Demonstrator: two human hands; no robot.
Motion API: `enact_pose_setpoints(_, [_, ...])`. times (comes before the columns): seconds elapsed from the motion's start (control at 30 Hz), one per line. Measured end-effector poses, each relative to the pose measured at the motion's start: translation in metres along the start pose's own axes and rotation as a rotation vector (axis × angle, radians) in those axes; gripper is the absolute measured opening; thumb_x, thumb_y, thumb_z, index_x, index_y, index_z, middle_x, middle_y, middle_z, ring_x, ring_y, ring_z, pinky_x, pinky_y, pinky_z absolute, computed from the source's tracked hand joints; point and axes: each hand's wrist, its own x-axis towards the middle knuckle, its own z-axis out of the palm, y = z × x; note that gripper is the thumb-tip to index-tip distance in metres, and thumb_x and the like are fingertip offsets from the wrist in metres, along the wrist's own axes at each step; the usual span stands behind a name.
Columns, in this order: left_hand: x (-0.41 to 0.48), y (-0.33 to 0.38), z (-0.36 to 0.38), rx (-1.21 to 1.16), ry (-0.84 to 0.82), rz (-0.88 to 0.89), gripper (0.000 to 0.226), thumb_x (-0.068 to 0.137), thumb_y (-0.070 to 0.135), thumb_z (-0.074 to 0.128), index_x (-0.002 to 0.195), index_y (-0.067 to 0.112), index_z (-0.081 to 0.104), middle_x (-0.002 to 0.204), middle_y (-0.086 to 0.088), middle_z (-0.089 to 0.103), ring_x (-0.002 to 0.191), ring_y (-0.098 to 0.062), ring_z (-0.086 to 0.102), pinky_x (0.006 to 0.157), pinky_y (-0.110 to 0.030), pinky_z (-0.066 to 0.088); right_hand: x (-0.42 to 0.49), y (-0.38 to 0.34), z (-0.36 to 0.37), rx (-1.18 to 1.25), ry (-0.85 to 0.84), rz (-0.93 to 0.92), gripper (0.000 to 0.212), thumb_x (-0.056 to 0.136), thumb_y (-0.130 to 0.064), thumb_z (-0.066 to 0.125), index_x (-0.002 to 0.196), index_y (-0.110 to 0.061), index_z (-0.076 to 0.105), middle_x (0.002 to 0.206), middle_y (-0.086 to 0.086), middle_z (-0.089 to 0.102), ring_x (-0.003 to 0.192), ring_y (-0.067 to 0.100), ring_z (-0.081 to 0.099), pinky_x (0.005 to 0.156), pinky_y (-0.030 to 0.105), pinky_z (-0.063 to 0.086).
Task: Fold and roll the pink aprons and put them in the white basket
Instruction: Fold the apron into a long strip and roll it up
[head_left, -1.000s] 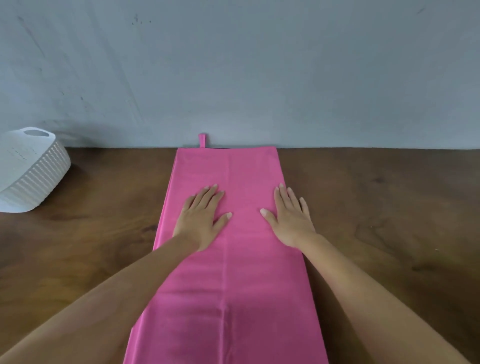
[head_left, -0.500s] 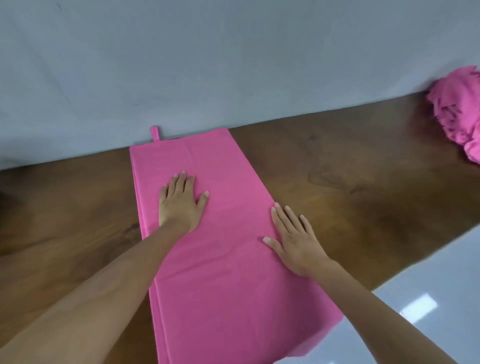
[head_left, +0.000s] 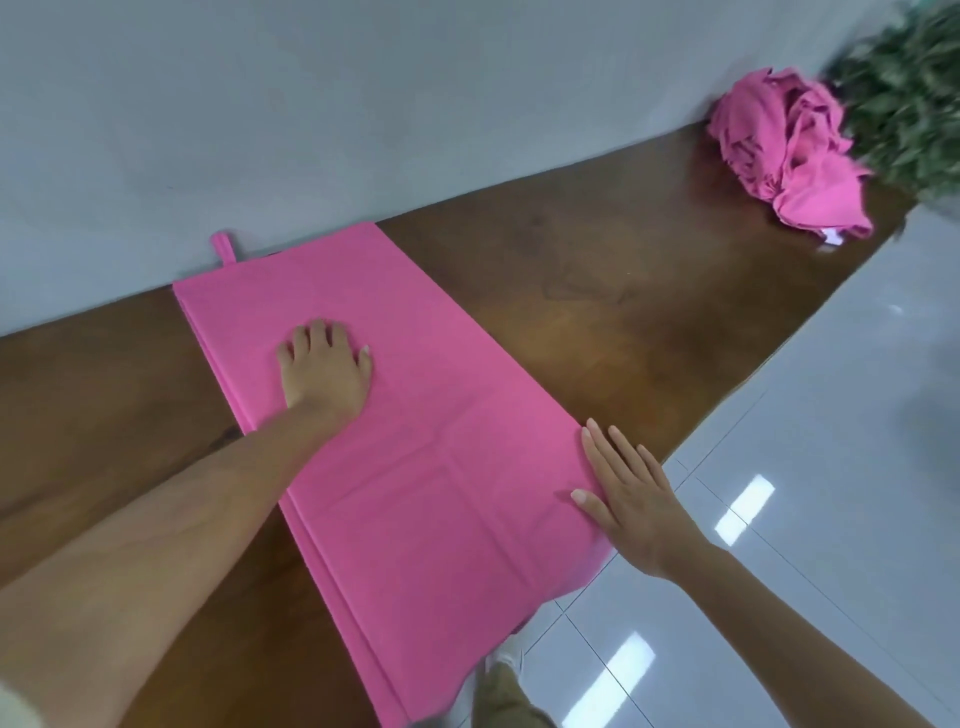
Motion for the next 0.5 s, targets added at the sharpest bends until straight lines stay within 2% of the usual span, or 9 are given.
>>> enact_pose_setpoints(0.13, [0.006,0.005,-0.002,0.073,0.003,0.208,0.042,0.102,0.025,0.041,0.133,-0.001,0.052,0.135,-0.021,0.053,0.123,-0.039,0.049,0.105,-0.052,0.040,-0.007,0.000,0.006,0.040,0.011,0.020,0.083,0.088,-0.077,-0.015,0.157,-0.030,-0.021,0.165,-0.017,-0.021,0.149,0.003,-0.026,0.126,0.038,-0.008])
enact_pose_setpoints(0.27, [0.019,0.017,-0.008,0.035,0.025,0.230,0.038,0.099,0.022,0.049,0.126,-0.004,0.056,0.129,-0.022,0.055,0.116,-0.040,0.050,0.097,-0.049,0.042,-0.007,-0.004,0.006,0.081,0.027,0.028,0.081,0.090,-0.075,-0.008,0.157,-0.030,-0.017,0.165,-0.016,-0.019,0.149,0.003,-0.025,0.125,0.037,-0.010])
enact_pose_setpoints(0.37, [0.038,0.036,-0.010,-0.046,0.017,0.351,0.031,0.100,0.020,0.050,0.120,-0.002,0.059,0.128,-0.022,0.056,0.113,-0.041,0.051,0.093,-0.050,0.045,-0.007,-0.004,0.008,0.097,0.031,0.028,0.081,0.090,-0.076,-0.009,0.157,-0.031,-0.020,0.165,-0.017,-0.021,0.148,0.003,-0.027,0.125,0.039,-0.010])
enact_pose_setpoints(0.5, [0.059,0.075,-0.016,-0.243,-0.058,0.564,0.012,0.097,0.006,0.053,0.105,-0.001,0.060,0.114,-0.020,0.059,0.102,-0.039,0.055,0.090,-0.046,0.045,-0.005,-0.002,0.010,0.127,0.034,0.037,0.081,0.090,-0.078,-0.008,0.157,-0.033,-0.019,0.164,-0.018,-0.021,0.148,0.002,-0.028,0.124,0.039,-0.012])
